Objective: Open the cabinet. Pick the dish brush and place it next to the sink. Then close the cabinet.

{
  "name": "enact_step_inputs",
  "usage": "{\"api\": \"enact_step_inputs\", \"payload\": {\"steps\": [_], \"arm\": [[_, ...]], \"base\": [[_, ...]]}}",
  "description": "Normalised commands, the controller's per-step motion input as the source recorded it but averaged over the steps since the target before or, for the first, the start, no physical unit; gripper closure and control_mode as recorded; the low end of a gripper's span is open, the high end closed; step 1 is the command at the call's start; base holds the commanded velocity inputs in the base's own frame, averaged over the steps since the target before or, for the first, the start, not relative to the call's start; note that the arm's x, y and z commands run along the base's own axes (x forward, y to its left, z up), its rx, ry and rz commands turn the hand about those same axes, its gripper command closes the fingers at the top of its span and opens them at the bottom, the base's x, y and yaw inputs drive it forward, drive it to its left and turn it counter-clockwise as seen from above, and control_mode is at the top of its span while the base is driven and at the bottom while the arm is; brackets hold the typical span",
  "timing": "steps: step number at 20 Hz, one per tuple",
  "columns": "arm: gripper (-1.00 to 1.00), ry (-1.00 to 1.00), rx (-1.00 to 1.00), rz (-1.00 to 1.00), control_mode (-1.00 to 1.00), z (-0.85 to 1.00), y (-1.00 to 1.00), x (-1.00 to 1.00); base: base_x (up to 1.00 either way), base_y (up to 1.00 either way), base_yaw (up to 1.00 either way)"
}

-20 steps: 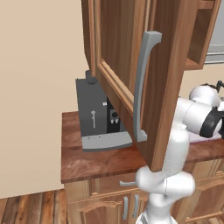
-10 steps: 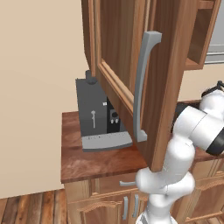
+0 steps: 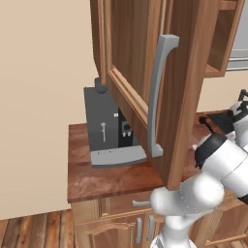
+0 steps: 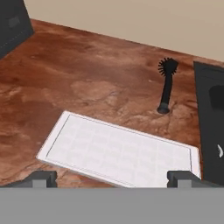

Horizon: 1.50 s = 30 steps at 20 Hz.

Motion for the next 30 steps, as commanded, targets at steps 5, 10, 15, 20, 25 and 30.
{"api": "enact_step_inputs", "payload": {"steps": [5,10,15,20,25,30], "arm": [[-1.00,0.05,-0.10,0.07,-1.00,0.22,0.51,-0.35],[-1.00,0.11,-0.07,0.00,-1.00,0.37,0.57,-0.29],[-1.00,0.18,0.00,-0.03,-1.00,0.30,0.26,-0.05],[-1.00,0.07,0.01,-0.15,-1.00,0.10,0.11,-0.01],[-1.00,0.00,0.11,-0.22,-1.00,0.00,0.04,-0.10],[-1.00,-0.03,0.13,-0.25,-1.00,0.00,0.24,-0.07]], "base": [[0.00,0.00,0.00],[0.00,0.00,0.00],[0.00,0.00,0.00],[0.00,0.00,0.00],[0.00,0.00,0.00],[0.00,0.00,0.00]]}}
